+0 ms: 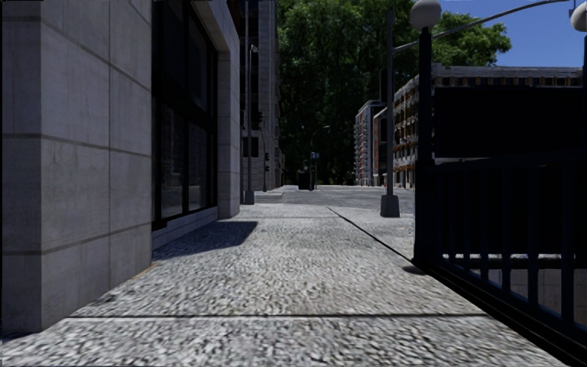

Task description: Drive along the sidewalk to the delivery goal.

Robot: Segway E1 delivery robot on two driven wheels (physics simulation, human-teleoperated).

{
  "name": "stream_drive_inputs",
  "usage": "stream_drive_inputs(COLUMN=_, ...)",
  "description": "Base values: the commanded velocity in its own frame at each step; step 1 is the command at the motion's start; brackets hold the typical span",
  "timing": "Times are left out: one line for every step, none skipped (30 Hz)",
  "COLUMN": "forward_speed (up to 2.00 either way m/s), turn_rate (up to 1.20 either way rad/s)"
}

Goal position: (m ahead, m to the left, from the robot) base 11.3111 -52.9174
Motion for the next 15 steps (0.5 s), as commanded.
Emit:
stream_drive_inputs(forward_speed=2.00, turn_rate=0.00)
stream_drive_inputs(forward_speed=2.00, turn_rate=0.00)
stream_drive_inputs(forward_speed=2.00, turn_rate=0.00)
stream_drive_inputs(forward_speed=2.00, turn_rate=0.00)
stream_drive_inputs(forward_speed=2.00, turn_rate=0.00)
stream_drive_inputs(forward_speed=2.00, turn_rate=0.00)
stream_drive_inputs(forward_speed=2.00, turn_rate=0.00)
stream_drive_inputs(forward_speed=2.00, turn_rate=0.00)
stream_drive_inputs(forward_speed=2.00, turn_rate=0.00)
stream_drive_inputs(forward_speed=2.00, turn_rate=0.00)
stream_drive_inputs(forward_speed=2.00, turn_rate=0.00)
stream_drive_inputs(forward_speed=2.00, turn_rate=0.00)
stream_drive_inputs(forward_speed=2.00, turn_rate=0.00)
stream_drive_inputs(forward_speed=2.00, turn_rate=0.00)
stream_drive_inputs(forward_speed=2.00, turn_rate=0.00)
